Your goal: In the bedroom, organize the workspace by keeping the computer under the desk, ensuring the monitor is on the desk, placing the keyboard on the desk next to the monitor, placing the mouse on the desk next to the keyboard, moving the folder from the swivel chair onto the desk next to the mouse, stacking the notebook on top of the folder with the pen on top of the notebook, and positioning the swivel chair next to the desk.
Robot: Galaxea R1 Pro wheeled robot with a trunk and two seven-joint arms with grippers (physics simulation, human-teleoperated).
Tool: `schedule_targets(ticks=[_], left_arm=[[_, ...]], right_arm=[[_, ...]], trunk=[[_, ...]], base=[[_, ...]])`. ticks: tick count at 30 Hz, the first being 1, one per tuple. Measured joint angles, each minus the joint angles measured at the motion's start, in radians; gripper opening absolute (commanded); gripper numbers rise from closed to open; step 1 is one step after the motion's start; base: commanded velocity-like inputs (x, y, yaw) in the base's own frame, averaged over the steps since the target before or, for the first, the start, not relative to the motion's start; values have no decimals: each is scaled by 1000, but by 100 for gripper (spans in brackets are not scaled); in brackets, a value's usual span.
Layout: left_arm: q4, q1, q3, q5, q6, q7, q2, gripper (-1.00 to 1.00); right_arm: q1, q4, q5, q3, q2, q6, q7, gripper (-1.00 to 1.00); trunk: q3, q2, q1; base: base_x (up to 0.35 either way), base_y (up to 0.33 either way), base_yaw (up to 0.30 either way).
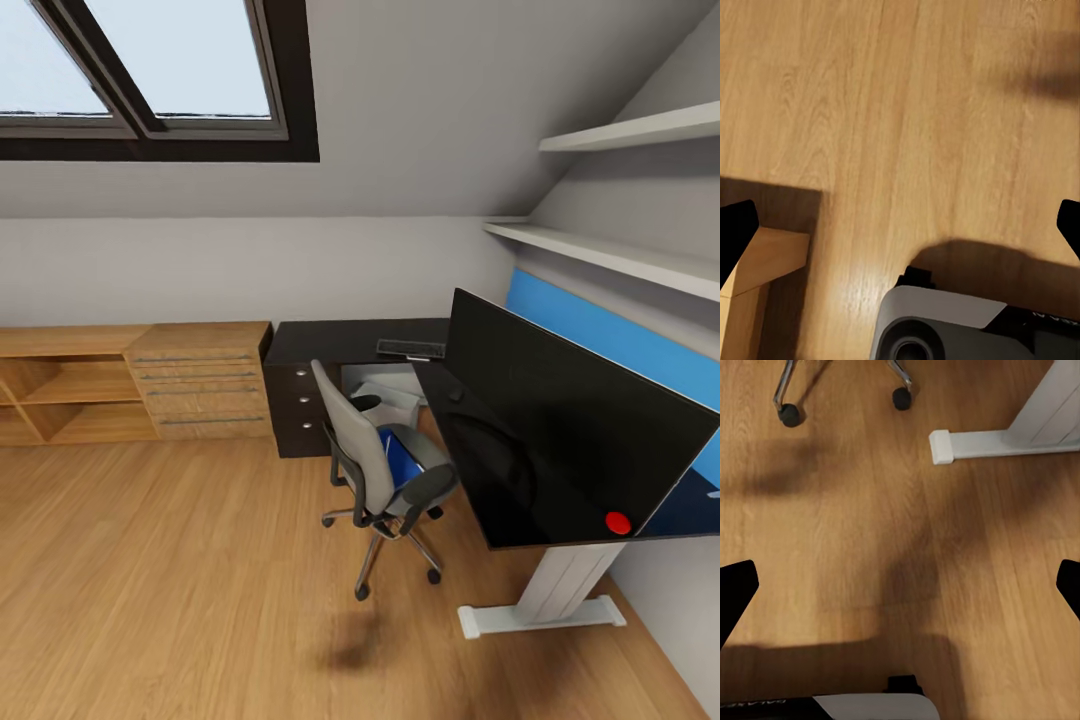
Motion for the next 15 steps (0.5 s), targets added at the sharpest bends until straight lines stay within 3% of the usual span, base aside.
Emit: schedule_targets(ticks=[15], left_arm=[[0,0,0,-1,-2,1,-4,100]], right_arm=[[0,0,-1,0,-2,0,0,100]], trunk=[[-47,-105,58]], base=[[0,0,1]])
